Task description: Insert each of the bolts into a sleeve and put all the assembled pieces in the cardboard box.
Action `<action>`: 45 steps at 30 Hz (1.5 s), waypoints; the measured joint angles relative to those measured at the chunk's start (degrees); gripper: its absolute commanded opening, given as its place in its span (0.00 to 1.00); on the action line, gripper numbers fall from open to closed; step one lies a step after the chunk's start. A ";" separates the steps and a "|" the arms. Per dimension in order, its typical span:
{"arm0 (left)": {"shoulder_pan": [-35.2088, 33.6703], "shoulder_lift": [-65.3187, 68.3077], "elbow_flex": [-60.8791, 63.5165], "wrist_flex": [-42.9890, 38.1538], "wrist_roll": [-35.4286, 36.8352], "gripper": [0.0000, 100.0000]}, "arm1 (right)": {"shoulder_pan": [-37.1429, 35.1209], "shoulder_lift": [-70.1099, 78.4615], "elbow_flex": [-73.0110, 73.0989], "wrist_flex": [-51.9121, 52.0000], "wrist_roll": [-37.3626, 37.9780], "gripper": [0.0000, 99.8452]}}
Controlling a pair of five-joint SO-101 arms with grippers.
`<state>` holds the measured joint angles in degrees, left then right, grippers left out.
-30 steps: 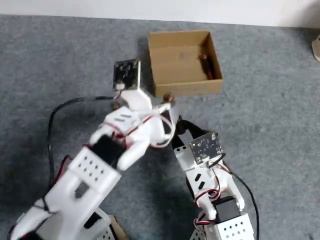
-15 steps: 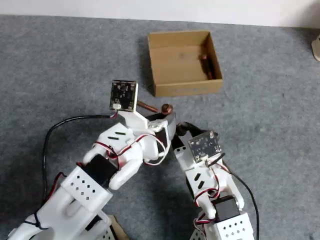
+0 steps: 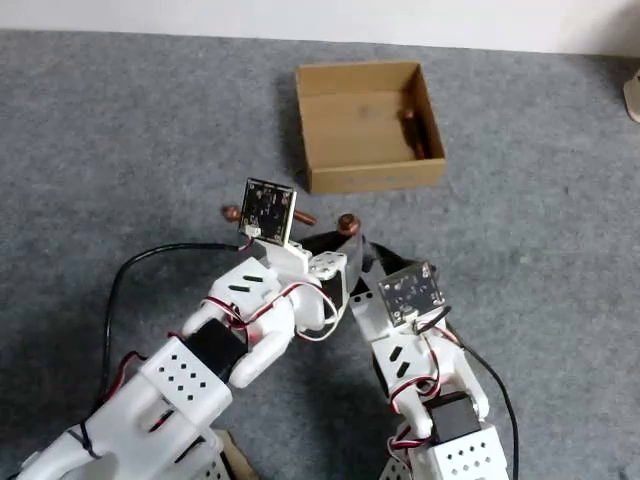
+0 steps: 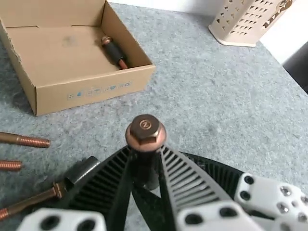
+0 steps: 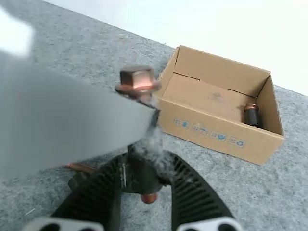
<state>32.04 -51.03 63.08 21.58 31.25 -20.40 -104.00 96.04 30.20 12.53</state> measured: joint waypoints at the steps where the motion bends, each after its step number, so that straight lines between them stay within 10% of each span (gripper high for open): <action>1: 0.00 0.00 0.00 0.00 0.00 0.06 | 0.00 0.00 0.00 0.00 0.00 0.00; 15: -0.26 0.09 2.73 0.09 -0.44 0.40 | 1.32 -0.09 0.00 -0.09 -0.09 0.00; 45: -17.85 0.09 3.25 0.09 9.14 0.40 | 5.10 -0.09 0.00 6.07 1.67 0.00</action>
<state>14.20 -50.95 66.33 21.67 40.40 -15.30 -104.09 96.04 36.26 14.20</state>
